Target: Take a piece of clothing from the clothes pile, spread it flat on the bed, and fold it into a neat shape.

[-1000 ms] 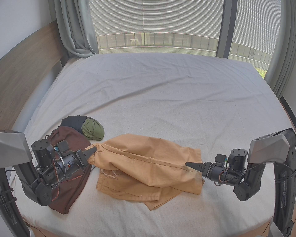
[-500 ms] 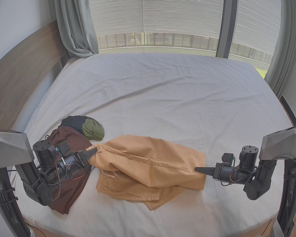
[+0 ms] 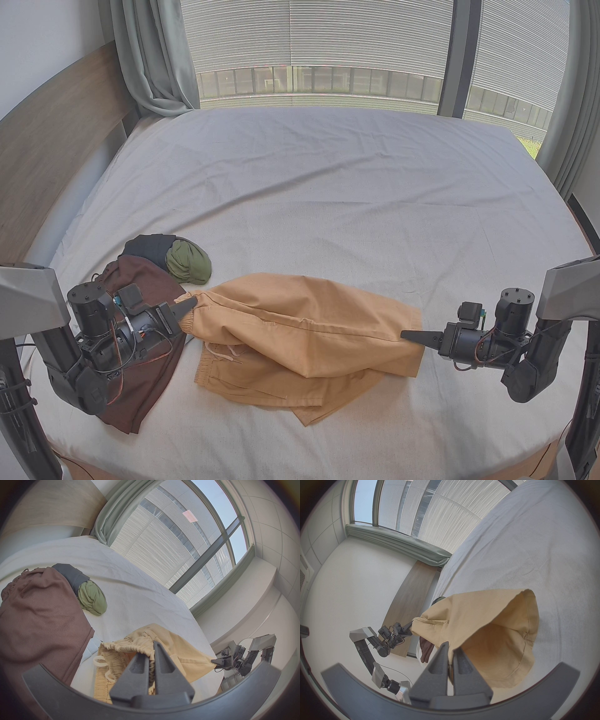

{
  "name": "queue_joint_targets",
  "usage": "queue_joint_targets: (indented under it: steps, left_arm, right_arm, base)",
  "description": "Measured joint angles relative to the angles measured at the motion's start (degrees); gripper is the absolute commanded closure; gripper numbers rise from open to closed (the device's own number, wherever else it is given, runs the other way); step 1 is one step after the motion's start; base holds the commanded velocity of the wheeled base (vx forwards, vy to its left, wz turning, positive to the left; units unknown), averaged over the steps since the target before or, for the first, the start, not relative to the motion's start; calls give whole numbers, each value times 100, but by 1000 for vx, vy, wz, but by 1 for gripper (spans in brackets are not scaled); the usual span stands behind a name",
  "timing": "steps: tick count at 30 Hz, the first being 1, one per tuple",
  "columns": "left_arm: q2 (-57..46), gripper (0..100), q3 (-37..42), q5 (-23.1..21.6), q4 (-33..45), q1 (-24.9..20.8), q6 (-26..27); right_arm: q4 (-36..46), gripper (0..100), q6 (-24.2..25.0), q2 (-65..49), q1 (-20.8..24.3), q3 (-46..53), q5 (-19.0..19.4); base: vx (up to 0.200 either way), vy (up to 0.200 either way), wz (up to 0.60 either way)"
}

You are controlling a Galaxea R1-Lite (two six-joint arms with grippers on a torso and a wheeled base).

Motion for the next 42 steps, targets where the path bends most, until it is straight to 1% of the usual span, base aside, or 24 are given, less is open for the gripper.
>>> queue_joint_targets:
  steps: [10,19,27,42]
  left_arm:
    - [-230,100,-199,0,-2,73,-7]
    - [-523,100,-236,0,0,101,-7]
    - [-727,100,-258,0,0,118,-7]
    - [-1143,100,-280,-9,0,167,-16]
  right_arm:
    - [2,100,-202,-527,-6,93,-23]
    - [6,100,-211,-1139,27,188,-206]
    - [15,100,-194,-1659,33,223,-212]
    - [13,100,-187,-2029,44,215,-219]
  base:
    - [0,0,0]
    - [0,0,0]
    - [0,0,0]
    - [0,0,0]
